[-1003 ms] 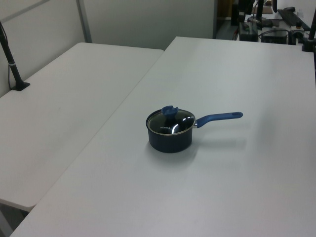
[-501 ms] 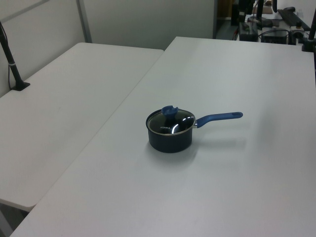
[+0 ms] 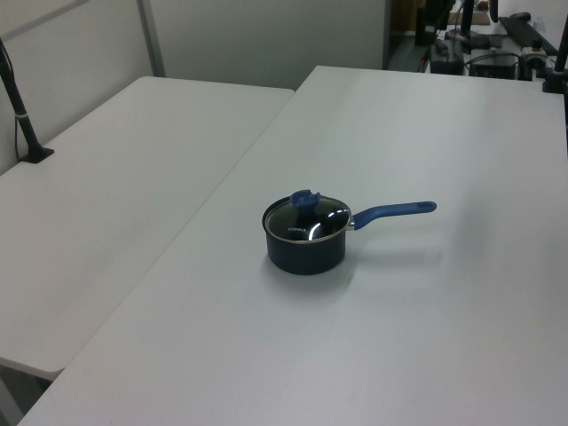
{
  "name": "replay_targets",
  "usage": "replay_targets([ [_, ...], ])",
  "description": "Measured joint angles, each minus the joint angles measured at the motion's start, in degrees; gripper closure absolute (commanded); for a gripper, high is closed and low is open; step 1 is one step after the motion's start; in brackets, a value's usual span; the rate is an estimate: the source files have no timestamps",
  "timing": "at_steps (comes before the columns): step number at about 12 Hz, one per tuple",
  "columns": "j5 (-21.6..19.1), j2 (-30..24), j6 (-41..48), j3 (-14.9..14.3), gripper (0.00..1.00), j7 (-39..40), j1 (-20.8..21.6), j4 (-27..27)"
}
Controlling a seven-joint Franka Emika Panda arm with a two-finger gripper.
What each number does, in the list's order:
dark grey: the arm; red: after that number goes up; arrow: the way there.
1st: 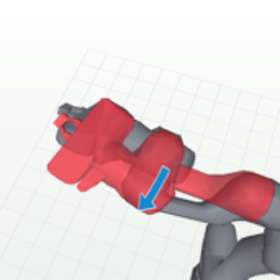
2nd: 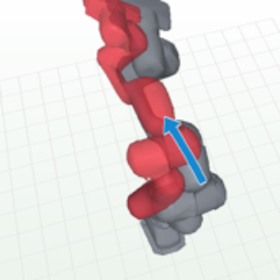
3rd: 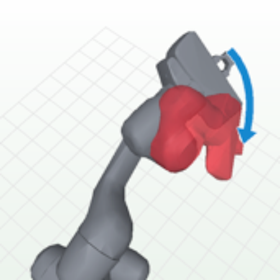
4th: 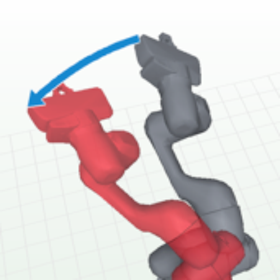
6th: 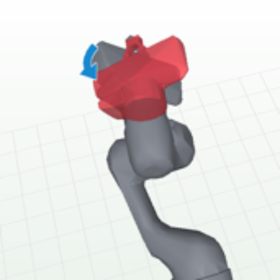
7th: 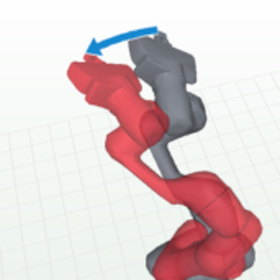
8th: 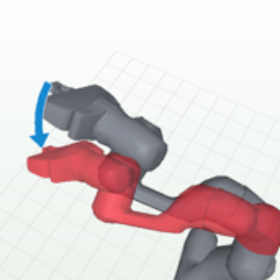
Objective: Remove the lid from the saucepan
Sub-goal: 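Move the gripper down over the glass lid's blue knob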
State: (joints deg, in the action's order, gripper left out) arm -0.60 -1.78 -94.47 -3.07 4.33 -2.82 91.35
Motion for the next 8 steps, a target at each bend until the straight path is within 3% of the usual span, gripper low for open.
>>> replay_targets([
  [2,-0.2,2.5,-1.3,1.3,0.0,-1.1,0.3,0.1],
  [4,-0.6,6.0,-3.6,5.8,0.0,-13.1,0.9,-0.8],
  [6,-0.6,11.0,-10.1,8.7,0.0,-26.6,4.6,-1.9],
  [8,-0.3,17.2,-15.6,9.1,0.0,-34.6,10.1,-3.6],
])
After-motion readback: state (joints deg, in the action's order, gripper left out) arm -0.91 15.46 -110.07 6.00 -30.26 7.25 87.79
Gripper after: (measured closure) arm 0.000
